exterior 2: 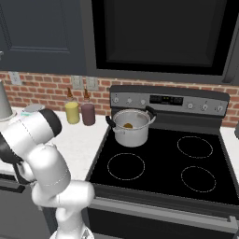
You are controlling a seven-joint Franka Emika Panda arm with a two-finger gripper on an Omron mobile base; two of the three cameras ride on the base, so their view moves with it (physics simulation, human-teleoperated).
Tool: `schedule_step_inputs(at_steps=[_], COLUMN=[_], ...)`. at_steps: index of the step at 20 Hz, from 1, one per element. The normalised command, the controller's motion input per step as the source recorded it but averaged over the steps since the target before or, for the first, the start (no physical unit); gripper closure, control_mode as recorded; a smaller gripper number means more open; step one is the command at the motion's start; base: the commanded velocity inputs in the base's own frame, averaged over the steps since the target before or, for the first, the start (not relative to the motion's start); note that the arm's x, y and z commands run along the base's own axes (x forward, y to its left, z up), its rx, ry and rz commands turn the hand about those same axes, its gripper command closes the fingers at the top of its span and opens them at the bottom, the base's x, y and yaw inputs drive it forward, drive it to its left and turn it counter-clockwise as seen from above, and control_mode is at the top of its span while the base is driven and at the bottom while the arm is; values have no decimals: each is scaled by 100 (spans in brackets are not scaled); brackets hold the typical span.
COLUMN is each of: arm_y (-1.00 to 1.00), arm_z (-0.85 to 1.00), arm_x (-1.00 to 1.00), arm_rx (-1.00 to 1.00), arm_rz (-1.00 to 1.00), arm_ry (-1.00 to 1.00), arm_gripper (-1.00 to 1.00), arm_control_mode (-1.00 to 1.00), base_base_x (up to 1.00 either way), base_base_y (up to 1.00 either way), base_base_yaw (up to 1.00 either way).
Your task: Put the lime and avocado in the pot. Retrieve the spatula and lightly stir the vegetables in the pot.
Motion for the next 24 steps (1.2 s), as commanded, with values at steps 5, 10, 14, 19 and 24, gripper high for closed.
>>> schedule_step_inputs(at_steps=[5,10,14,19,24], arm_y=[47,54,47,26,10], arm_z=[-24,-38,-60,-58,-37], arm_x=[0,0,0,-8,-17], arm_rx=[-5,-5,-2,0,0], arm_rz=[0,0,0,0,0], arm_ry=[-10,-6,-2,0,0], arm_gripper=[-100,100,100,100,100], arm_control_mode=[-100,-100,-100,-100,-100], base_base_x=[0,0,0,0,0], base_base_y=[0,0,0,0,0], base_base_yaw=[0,0,0,0,0])
